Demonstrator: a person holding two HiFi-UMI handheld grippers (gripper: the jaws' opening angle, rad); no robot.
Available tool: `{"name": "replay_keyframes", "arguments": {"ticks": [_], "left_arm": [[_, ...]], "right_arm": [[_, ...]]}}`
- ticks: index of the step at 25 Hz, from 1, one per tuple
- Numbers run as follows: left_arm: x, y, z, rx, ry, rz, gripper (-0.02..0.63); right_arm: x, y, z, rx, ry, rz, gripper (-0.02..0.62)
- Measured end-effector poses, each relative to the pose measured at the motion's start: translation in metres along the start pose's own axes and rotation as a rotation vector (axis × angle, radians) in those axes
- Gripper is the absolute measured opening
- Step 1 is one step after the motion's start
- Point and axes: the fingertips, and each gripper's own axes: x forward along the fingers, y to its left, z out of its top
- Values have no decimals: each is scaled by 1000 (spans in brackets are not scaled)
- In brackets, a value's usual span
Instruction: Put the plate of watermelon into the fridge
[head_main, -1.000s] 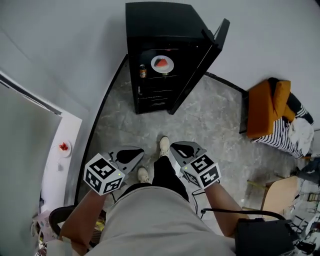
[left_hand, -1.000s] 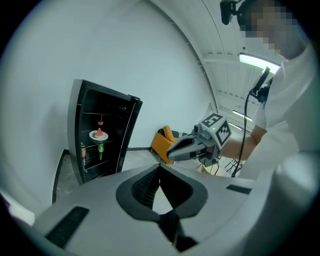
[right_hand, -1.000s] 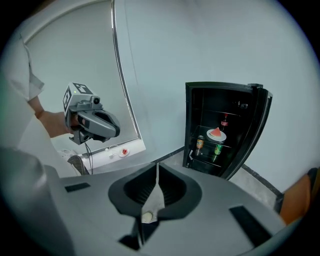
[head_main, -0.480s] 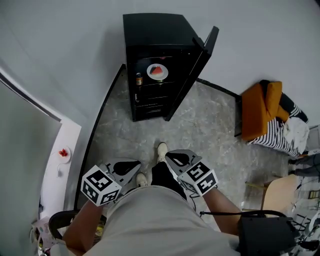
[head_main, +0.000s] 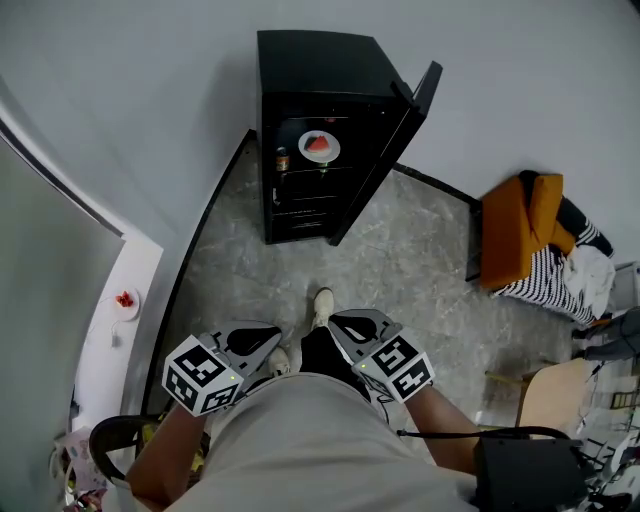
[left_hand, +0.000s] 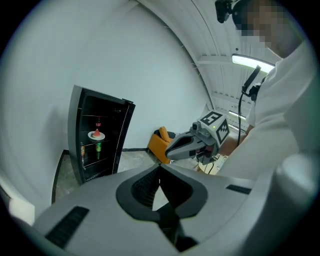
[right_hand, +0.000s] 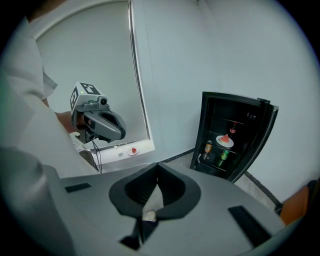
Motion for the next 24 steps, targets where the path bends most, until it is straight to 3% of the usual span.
{"name": "replay_keyframes", "arguments": {"ticks": [24], "left_arm": [[18, 21, 5, -17, 7, 1, 12]], "right_arm": [[12, -21, 0, -6, 21, -13, 14]]}}
